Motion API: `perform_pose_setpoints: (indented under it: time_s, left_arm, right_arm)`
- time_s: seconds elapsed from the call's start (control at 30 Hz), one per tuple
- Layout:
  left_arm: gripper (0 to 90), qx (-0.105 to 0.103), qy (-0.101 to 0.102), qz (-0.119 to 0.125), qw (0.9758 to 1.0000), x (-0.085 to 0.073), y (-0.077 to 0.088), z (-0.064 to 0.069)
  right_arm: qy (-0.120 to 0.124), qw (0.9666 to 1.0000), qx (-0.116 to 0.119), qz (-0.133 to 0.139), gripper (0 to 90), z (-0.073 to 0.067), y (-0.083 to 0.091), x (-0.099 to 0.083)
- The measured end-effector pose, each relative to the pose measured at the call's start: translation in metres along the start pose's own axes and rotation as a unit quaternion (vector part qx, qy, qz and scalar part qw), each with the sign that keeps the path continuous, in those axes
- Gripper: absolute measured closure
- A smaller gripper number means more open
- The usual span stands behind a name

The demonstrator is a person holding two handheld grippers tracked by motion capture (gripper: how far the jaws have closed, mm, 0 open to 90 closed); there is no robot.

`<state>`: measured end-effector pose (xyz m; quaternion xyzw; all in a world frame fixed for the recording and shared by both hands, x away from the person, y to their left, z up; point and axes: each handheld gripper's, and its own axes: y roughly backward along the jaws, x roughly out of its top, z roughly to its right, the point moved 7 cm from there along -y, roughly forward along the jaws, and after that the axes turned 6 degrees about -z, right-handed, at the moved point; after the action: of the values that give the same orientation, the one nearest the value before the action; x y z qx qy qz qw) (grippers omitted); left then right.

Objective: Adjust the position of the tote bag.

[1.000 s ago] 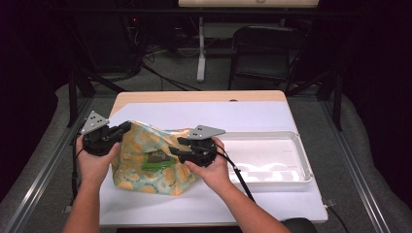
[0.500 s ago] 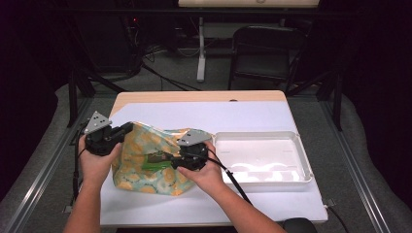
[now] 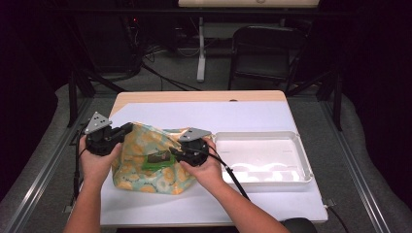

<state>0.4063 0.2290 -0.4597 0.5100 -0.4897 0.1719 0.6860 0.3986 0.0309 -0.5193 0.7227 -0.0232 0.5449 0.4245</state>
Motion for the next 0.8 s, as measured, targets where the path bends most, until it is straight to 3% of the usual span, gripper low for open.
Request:
perform_pose_setpoints:
  time_s: [0.17,0.33,0.6,0.8]
  left_arm:
    - [89.8,0.002,0.002,-0.001,1.0,-0.001,-0.001,-0.001]
    - [88.9,0.004,0.003,0.001,1.0,-0.002,-0.002,-0.002]
    - [88.4,-0.001,0.001,-0.01,0.9999,-0.006,-0.007,0.0]
    - [84.5,-0.012,-0.007,-0.021,0.9997,-0.009,-0.014,0.005]
  right_arm:
    - [-0.044,0.9984,0.035,0.011,87.7,0.01,0.003,0.007]
    - [-0.07,0.9958,0.051,0.031,89.9,0.021,0.006,0.022]
    - [-0.081,0.995,0.031,0.051,90.0,0.042,0.009,0.051]
    - [-0.102,0.9933,0.026,0.048,90.0,0.057,0.001,0.059]
